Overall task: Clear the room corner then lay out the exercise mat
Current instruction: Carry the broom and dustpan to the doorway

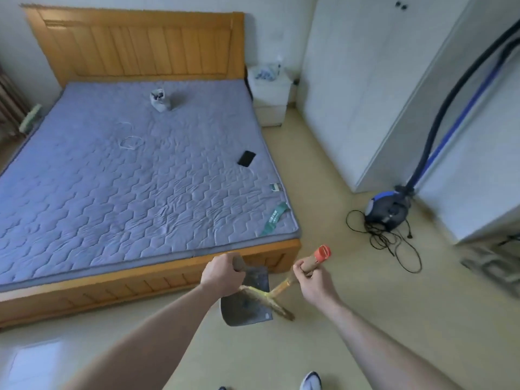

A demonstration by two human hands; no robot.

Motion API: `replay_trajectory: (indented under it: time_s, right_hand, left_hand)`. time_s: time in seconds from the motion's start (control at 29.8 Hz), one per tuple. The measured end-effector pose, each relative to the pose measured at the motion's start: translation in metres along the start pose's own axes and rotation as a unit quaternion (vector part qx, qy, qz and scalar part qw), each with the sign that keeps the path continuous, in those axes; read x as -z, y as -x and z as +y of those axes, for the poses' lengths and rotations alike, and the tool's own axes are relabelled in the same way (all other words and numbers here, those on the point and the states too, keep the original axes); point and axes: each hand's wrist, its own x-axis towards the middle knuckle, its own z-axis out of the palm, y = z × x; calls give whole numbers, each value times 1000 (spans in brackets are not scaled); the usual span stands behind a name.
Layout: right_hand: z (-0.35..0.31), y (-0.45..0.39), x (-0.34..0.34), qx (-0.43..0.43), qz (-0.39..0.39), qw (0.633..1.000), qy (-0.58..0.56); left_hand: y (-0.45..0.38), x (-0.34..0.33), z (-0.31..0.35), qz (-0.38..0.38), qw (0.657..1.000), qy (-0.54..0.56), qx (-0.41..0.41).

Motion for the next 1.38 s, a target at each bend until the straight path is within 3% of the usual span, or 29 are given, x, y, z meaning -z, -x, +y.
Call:
replay_trajectory:
  time_s: [0.3,0.7,0.97,1.38]
  right_hand:
    - [102,6,150,-67,98,990,-75]
    - [232,0,343,-88,161,981,-66]
    - [285,-20,444,-118,199,971,-65]
    - [362,-132,586,-184,257,947,-62]
  left_hand:
    - [-30,-84,158,-50,991,-43,-117]
    - [-40,-222,347,-128,986,-32,-100]
    - [-49,-290,481,-174,973,-20,-148]
    - [-142,-400,651,-226,953,-58,-194]
